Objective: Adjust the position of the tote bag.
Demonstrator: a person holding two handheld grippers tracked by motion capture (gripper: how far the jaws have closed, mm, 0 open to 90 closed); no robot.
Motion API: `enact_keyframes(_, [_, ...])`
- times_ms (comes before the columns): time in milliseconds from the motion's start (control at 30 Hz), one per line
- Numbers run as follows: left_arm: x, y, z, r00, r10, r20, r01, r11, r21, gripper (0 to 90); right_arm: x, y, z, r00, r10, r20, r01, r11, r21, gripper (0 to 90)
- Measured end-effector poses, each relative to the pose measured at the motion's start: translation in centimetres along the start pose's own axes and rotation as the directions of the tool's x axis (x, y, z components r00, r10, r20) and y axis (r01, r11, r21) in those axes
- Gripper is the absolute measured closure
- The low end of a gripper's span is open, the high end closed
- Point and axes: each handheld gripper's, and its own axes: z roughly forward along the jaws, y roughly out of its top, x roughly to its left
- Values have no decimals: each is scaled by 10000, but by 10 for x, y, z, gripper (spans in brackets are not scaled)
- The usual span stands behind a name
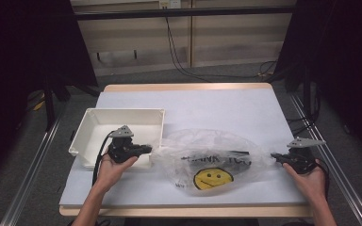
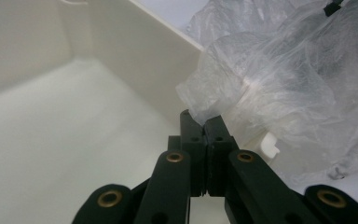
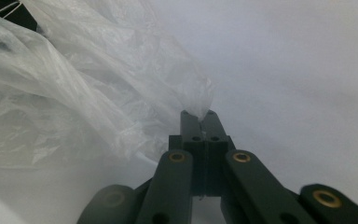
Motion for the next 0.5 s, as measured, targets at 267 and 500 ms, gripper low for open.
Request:
enact_keyframes(267, [1,-3,-2,9996,-254,74,257,9990,-353,813,4,1,-6,9994,-330,113,334,9989,-335,849])
enact_keyframes(500, [-3,-2,-12,9991,-359,-224,339,9957,-864,612,2,4,-21,9997,175,-178,-194,9933,-1140,627])
